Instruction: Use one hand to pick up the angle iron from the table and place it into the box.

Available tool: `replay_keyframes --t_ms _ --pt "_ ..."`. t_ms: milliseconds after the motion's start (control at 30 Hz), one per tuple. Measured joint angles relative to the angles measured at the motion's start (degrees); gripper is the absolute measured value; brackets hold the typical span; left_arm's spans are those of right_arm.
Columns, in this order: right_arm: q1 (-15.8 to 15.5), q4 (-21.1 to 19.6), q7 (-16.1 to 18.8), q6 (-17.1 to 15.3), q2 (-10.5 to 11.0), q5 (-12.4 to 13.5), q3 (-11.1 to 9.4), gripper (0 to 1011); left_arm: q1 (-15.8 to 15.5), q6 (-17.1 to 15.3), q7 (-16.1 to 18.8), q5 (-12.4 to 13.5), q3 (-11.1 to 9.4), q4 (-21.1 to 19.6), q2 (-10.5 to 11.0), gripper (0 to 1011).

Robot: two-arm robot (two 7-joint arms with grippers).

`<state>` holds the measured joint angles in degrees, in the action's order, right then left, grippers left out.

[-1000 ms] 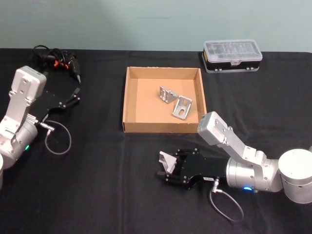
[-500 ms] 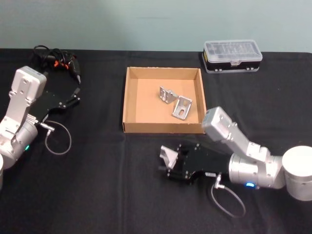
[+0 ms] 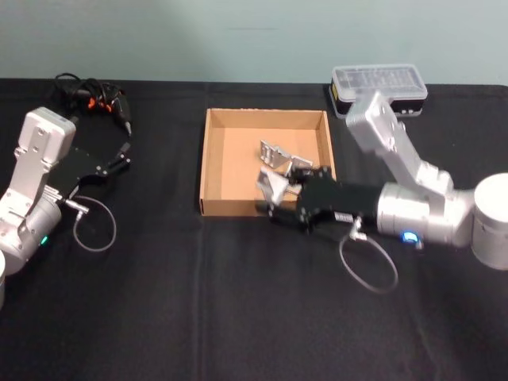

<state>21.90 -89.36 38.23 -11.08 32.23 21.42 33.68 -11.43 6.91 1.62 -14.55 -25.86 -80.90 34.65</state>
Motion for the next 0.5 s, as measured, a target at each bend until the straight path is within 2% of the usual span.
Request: replay_keyframes --t_ms 200,233,500 --pt "6.6 5.3 -0.8 -3.1 -3.8 -0.3 1.6 556 0.0 0.0 0.0 0.0 0.0 0.0 0.0 1011" --pt "8.1 6.8 -1.1 -4.3 -4.8 -0.7 2.3 556 0.0 0.0 0.0 0.0 0.0 0.0 0.0 1011" --pt "14.8 13.9 -3.4 -10.9 -10.0 -3.6 5.8 556 0.0 0.0 0.0 0.0 0.0 0.0 0.0 1011"
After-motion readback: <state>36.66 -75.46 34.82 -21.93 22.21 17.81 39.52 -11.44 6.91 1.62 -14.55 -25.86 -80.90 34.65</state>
